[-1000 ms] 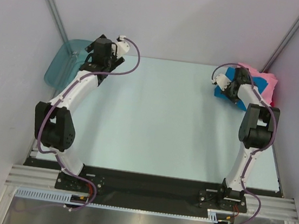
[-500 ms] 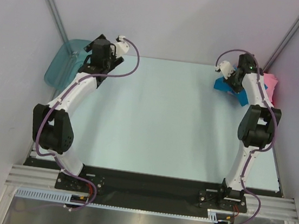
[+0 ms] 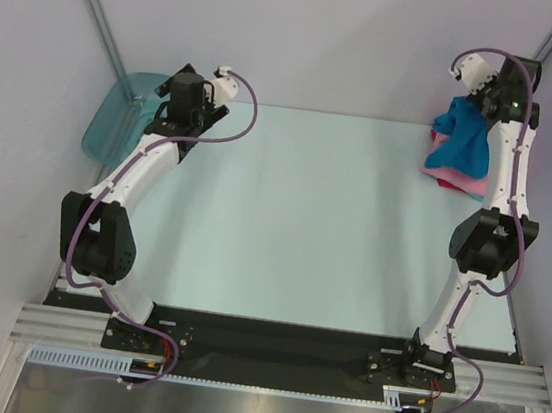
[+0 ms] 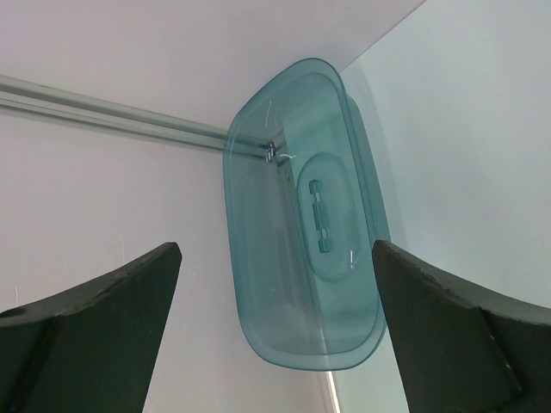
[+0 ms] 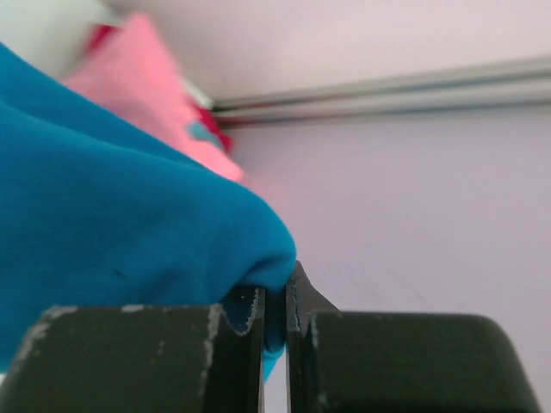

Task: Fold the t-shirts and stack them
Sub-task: Neatly place the folded tshirt to the corner

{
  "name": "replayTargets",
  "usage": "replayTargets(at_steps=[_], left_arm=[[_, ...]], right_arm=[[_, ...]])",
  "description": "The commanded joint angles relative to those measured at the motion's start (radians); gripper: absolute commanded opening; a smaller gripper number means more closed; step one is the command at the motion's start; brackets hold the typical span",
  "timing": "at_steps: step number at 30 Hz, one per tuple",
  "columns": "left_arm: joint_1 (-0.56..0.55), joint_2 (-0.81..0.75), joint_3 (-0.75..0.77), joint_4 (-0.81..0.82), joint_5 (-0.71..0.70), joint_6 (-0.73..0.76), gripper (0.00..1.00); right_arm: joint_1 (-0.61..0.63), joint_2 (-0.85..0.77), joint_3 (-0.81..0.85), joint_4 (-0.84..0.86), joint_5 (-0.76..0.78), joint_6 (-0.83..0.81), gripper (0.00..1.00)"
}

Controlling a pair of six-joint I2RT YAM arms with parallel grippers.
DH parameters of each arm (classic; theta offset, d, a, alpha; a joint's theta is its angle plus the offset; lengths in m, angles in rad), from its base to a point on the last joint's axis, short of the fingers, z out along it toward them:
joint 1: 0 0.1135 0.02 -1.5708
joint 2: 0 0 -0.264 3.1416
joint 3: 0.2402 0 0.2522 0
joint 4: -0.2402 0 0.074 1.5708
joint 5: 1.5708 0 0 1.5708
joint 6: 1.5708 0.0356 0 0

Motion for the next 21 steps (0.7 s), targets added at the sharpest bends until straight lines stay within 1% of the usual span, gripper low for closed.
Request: replayTargets(at_steps=[1, 2, 3, 5, 6, 8, 9, 10, 12, 13, 15, 16, 19, 20, 21], left_arm=[[-0.005, -0.023, 0.035, 0.012, 0.004, -0.027, 1.0], [-0.005, -0.021, 0.04, 0.01, 0.004, -0.027, 1.0], [-0.007, -0.018, 0.049, 0.006, 0.003, -0.029, 1.0], [-0.008, -0.014, 0.056, 0.004, 0.001, -0.029, 1.0], [-0.008, -0.009, 0.063, -0.001, 0.0, -0.027, 1.0], [-0.01, -0.003, 0.069, -0.002, -0.003, -0.023, 1.0], [-0.01, -0.001, 0.073, -0.005, -0.005, -0.024, 1.0], [-0.011, 0.0, 0.081, -0.007, -0.008, -0.024, 1.0], [-0.011, -0.003, 0.084, -0.008, -0.008, -0.026, 1.0], [-0.011, -0.004, 0.08, -0.011, -0.009, -0.029, 1.0], [-0.011, -0.014, 0.06, -0.01, -0.017, -0.029, 1.0], [-0.011, -0.02, 0.05, -0.01, -0.019, -0.026, 1.0], [-0.011, -0.041, 0.011, -0.004, -0.029, -0.011, 1.0], [-0.011, -0.044, 0.003, -0.001, -0.031, -0.004, 1.0], [-0.011, -0.05, -0.006, 0.001, -0.034, 0.002, 1.0]], right_arm=[[-0.024, 0.048, 0.039, 0.29, 0.122, -0.072, 0.0], [-0.025, 0.061, 0.055, 0.323, 0.126, -0.079, 0.0], [-0.022, 0.087, 0.053, 0.432, 0.14, -0.096, 0.0], [-0.016, 0.111, 0.056, 0.531, 0.176, -0.111, 0.0], [-0.013, 0.13, 0.036, 0.682, 0.194, -0.125, 0.0], [-0.01, 0.154, 0.04, 0.789, 0.219, -0.165, 0.0], [-0.01, 0.167, 0.039, 0.876, 0.228, -0.177, 0.0], [-0.01, 0.193, 0.034, 0.909, 0.241, -0.203, 0.0], [-0.016, 0.194, -0.002, 0.958, 0.248, -0.202, 0.0], [-0.019, 0.162, -0.109, 0.972, 0.237, -0.179, 0.0], [-0.028, 0.104, -0.257, 1.024, 0.2, -0.155, 0.0], [-0.028, 0.083, -0.396, 1.038, 0.17, -0.145, 0.0], [-0.024, 0.052, -0.507, 1.029, 0.154, -0.116, 0.0], [-0.024, 0.064, -0.497, 0.945, 0.156, -0.077, 0.0], [-0.024, 0.064, -0.488, 0.927, 0.145, -0.054, 0.0]])
